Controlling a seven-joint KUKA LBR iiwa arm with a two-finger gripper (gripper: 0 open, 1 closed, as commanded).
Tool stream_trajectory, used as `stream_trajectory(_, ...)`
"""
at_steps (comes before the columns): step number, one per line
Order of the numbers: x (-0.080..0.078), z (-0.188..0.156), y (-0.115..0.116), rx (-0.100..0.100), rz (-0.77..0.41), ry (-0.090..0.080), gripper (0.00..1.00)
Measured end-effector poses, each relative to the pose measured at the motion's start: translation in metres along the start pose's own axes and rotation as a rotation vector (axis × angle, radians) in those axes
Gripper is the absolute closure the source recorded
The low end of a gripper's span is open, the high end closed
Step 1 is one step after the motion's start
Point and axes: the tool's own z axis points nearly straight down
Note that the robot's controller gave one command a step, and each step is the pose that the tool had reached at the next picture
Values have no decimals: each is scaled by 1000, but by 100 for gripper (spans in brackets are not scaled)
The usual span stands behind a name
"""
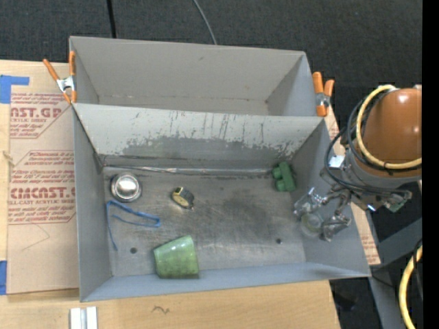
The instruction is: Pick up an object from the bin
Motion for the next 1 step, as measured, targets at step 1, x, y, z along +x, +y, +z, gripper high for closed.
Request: stream_trajectory(1, -70, -130, 46, 2, -306, -4, 100)
